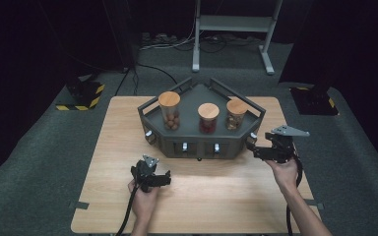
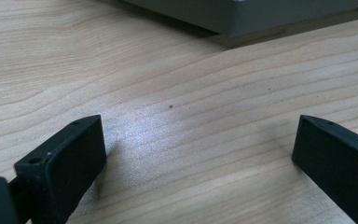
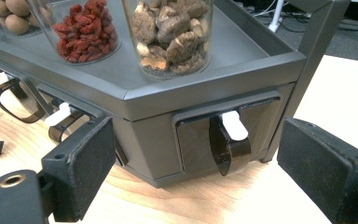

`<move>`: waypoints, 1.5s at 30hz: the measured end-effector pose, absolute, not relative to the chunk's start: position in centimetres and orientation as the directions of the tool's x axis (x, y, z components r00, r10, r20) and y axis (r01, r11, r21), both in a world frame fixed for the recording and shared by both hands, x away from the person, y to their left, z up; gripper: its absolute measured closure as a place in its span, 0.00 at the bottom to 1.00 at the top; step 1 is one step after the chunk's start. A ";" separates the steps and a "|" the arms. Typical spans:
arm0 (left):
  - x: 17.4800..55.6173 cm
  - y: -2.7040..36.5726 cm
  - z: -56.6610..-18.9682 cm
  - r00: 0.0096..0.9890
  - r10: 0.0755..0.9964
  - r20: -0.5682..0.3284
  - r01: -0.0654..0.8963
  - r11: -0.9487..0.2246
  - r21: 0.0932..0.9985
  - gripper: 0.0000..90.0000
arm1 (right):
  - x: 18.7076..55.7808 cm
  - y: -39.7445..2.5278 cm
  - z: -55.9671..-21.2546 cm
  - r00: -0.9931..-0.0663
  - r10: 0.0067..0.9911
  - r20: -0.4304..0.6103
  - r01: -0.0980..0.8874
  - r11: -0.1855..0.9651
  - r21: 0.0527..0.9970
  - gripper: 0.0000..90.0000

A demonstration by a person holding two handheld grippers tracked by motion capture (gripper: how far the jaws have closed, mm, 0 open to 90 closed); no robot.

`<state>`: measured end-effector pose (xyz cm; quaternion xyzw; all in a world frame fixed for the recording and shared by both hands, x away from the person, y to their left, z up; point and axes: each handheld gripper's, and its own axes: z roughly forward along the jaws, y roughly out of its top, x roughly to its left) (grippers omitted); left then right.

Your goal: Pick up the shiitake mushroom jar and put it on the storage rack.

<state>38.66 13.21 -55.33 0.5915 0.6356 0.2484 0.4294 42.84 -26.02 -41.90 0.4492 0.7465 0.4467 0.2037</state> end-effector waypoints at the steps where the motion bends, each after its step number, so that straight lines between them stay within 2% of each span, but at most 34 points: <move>1: 38.6 13.2 -55.3 0.070 0.966 -0.248 0.542 0.172 0.823 0.03 | 42.8 -26.0 -42.0 -0.513 0.853 0.100 0.490 0.196 0.849 0.13; 45: 38.6 13.2 -55.3 0.070 0.966 -0.248 0.542 0.172 0.823 0.03 | 41.6 -25.4 -46.2 -0.502 0.856 0.122 0.543 0.203 0.815 0.12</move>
